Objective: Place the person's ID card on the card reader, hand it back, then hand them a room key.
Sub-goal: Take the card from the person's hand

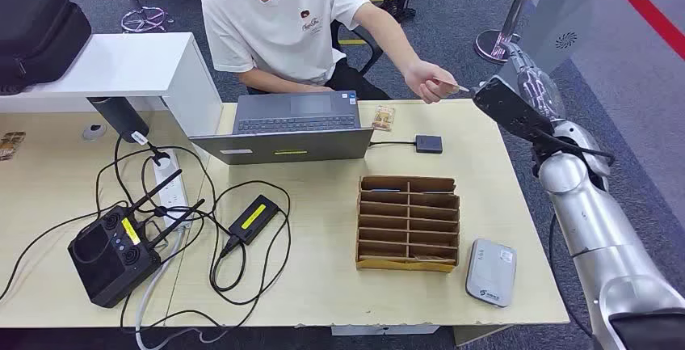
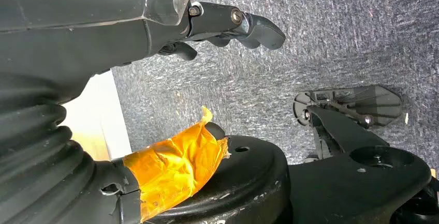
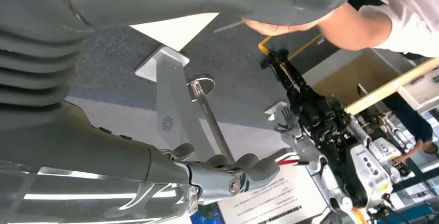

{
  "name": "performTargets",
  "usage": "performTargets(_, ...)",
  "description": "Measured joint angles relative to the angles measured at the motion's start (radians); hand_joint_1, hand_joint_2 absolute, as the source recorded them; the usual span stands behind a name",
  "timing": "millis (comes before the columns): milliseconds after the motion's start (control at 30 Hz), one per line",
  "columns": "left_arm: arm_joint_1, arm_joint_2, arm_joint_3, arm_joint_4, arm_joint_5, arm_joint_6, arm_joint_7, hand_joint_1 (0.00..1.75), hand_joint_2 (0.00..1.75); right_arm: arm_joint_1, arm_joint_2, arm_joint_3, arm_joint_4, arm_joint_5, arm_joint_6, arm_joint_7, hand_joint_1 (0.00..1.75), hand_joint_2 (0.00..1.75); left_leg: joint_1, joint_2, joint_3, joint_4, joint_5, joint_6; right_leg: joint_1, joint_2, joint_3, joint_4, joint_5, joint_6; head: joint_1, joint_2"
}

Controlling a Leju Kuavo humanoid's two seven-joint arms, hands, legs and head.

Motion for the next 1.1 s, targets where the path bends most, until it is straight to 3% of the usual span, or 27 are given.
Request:
performTargets(700, 0.001, -0.003, 0.000, 0.000, -0.018, 0.018, -0.036, 0.00, 1.75, 0.017, -0.009, -0.021, -0.018, -0.007, 0.000, 0.000, 0.00, 1.75, 0.000, 0.000, 0.000, 0.000, 0.000, 0.000, 0.000, 0.000, 0.000, 0.000, 0.000, 0.000, 0.000, 0.000)
performTargets(833, 0.001, -0.004, 0.000, 0.000, -0.016, 0.013, -0.027, 0.00, 1.75, 0.018, -0.011, -0.023, -0.020, -0.011, 0.002, 0.001, 1.72, 1.75, 0.000, 0.000, 0.000, 0.000, 0.000, 0.000, 0.000, 0.000, 0.000, 0.000, 0.000, 0.000, 0.000, 0.000)
performTargets(867, 0.000, -0.004, 0.000, 0.000, -0.015, 0.012, -0.024, 0.00, 1.75, 0.018, -0.011, -0.023, -0.020, -0.013, 0.003, 0.001, 1.75, 1.75, 0.000, 0.000, 0.000, 0.000, 0.000, 0.000, 0.000, 0.000, 0.000, 0.000, 0.000, 0.000, 0.000, 0.000)
performTargets(1000, 0.000, -0.004, 0.000, 0.000, -0.015, 0.012, -0.019, 0.00, 1.75, 0.020, -0.011, -0.023, -0.021, -0.019, 0.005, 0.000, 1.75, 1.75, 0.000, 0.000, 0.000, 0.000, 0.000, 0.000, 0.000, 0.000, 0.000, 0.000, 0.000, 0.000, 0.000, 0.000)
performTargets(1033, 0.000, -0.004, 0.000, 0.000, -0.015, 0.011, -0.019, 0.00, 1.75, 0.021, -0.011, -0.024, -0.022, -0.021, 0.006, 0.000, 1.47, 1.75, 0.000, 0.000, 0.000, 0.000, 0.000, 0.000, 0.000, 0.000, 0.000, 0.000, 0.000, 0.000, 0.000, 0.000)
performTargets(1100, 0.000, -0.004, 0.000, 0.000, -0.015, 0.011, -0.019, 0.00, 1.75, 0.024, -0.011, -0.024, -0.023, -0.022, 0.006, -0.001, 0.59, 1.75, 0.000, 0.000, 0.000, 0.000, 0.000, 0.000, 0.000, 0.000, 0.000, 0.000, 0.000, 0.000, 0.000, 0.000)
